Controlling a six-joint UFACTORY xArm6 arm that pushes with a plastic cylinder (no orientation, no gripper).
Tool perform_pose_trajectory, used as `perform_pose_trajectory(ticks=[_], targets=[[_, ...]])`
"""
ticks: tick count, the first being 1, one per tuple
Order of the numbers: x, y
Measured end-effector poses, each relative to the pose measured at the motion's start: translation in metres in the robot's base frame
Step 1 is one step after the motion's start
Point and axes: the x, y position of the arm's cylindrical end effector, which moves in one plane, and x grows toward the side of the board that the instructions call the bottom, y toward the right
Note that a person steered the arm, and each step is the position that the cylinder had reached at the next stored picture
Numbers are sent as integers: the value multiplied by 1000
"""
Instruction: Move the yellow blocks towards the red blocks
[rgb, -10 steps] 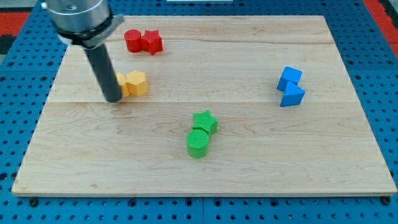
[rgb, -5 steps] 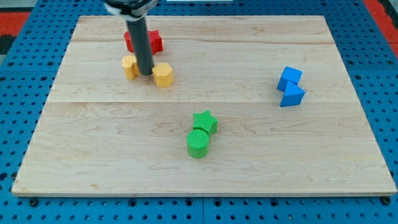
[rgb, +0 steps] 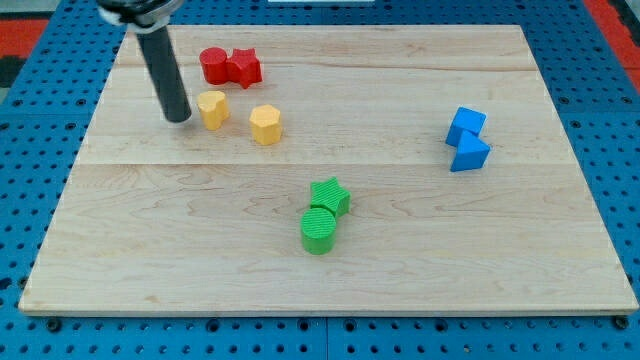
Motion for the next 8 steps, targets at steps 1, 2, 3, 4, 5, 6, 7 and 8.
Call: perform_pose_trajectory(ticks=[1,2,3,4,5,6,7,8], targets=[[1,75],[21,44],[60,99],[40,174],[20,117],[42,68],[36,54],[17,4]])
